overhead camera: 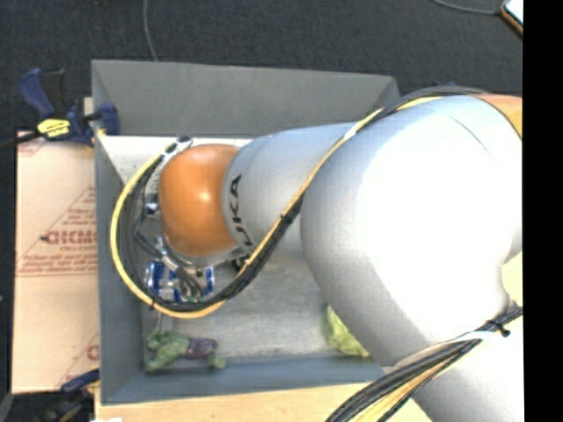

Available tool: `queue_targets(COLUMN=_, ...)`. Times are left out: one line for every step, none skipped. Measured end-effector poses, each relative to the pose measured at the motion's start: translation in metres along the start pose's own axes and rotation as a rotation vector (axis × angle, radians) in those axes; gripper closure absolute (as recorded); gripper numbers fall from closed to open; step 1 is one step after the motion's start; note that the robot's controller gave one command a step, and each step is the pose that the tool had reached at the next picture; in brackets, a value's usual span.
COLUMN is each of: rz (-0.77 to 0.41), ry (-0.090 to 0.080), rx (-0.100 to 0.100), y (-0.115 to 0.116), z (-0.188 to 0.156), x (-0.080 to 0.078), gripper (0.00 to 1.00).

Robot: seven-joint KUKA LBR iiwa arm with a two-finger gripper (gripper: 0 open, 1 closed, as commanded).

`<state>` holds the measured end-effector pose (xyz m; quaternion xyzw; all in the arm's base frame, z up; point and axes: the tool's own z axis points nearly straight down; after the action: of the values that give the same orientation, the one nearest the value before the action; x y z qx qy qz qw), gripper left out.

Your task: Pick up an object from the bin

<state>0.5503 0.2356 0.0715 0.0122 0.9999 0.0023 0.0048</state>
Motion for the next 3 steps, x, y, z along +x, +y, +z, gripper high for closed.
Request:
queue_targets(rz=0.143, ry=0.002, rx=0.004, y=-0.016, z=-0.001, x=0.012, gripper=1.00)
queue_targets(rz=0.143, ry=0.002, rx=0.004, y=-0.016, z=-0.001, x=0.012, gripper=1.00)
queue_targets(rz=0.144, ry=0.008, rx=0.006, y=-0.017, z=-0.021, x=0.014, gripper=1.00)
